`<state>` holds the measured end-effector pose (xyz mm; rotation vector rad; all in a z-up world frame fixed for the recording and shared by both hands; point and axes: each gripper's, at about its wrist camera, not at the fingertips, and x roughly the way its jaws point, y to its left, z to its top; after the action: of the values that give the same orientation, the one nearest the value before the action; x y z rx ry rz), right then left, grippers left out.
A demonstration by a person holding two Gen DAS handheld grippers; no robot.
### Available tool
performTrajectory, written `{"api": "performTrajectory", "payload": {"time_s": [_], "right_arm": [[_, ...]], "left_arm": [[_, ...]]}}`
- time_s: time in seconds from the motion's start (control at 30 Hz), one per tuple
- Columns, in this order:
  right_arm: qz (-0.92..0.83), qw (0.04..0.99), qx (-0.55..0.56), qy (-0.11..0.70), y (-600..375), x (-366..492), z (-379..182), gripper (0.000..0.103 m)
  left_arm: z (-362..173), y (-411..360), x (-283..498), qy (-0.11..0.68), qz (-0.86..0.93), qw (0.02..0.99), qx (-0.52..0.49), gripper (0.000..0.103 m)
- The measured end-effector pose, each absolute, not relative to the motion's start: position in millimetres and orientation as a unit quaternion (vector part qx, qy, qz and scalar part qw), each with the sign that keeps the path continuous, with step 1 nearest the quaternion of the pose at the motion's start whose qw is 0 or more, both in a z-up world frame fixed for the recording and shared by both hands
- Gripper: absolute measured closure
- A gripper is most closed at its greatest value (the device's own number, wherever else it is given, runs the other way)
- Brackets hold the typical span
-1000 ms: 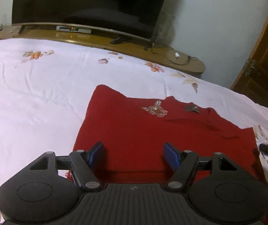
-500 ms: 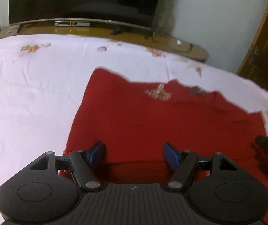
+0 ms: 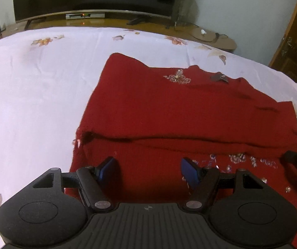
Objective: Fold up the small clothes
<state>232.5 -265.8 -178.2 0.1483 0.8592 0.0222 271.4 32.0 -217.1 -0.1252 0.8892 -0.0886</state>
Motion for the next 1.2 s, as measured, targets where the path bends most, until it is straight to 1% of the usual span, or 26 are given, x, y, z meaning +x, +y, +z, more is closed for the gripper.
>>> {"api": "performTrajectory", "payload": {"time_s": [0.07,0.17,0.3,0.37,0.53,0.63,0.7,0.83,0.97,1.07,1.13,1.2], "right_arm": [[0.020,0.909,0.091,0.406,-267.6,221.6,-170.7,0.058],[0.024,0.918,0.076,0.388,-264.8,205.7,-156.1,0.055],[0.040,0.924,0.078,0.373,-261.4,188.5,-142.6,0.054],[0.046,0.921,0.067,0.380,-257.3,180.8,-145.2,0.053],[0.064,0.911,0.082,0.399,-257.1,156.0,-158.2,0.053],[0.069,0.902,0.070,0.421,-252.7,150.9,-174.3,0.053],[0.072,0.892,0.077,0.439,-253.0,148.3,-182.8,0.053],[0.077,0.902,0.072,0.419,-253.6,131.3,-170.2,0.051],[0.068,0.904,0.082,0.414,-258.9,107.0,-165.1,0.050],[0.052,0.906,0.071,0.413,-256.2,88.0,-169.9,0.046],[0.041,0.901,0.068,0.427,-253.7,80.7,-178.1,0.047],[0.031,0.901,0.073,0.427,-252.3,69.0,-178.0,0.047]], "left_arm": [[-209.7,32.9,262.4,0.424,-0.050,0.902,-0.064,0.033],[-200.7,33.7,247.2,0.416,-0.053,0.906,-0.055,0.033],[-196.1,38.9,228.7,0.416,-0.049,0.906,-0.060,0.033],[-199.2,43.3,215.5,0.423,-0.046,0.902,-0.070,0.033],[-214.6,46.4,186.3,0.439,-0.038,0.895,-0.066,0.033],[-219.2,38.4,172.4,0.429,-0.032,0.902,-0.036,0.033],[-212.7,38.0,164.4,0.428,-0.035,0.902,-0.040,0.033],[-201.3,45.1,145.7,0.422,-0.033,0.905,-0.046,0.033],[-201.0,58.8,125.0,0.429,-0.037,0.902,-0.043,0.033],[-215.6,64.2,113.7,0.442,-0.040,0.895,-0.034,0.033],[-215.6,65.0,104.3,0.432,-0.048,0.900,-0.023,0.033],[-209.2,70.4,94.0,0.432,-0.064,0.899,-0.036,0.033]]}}
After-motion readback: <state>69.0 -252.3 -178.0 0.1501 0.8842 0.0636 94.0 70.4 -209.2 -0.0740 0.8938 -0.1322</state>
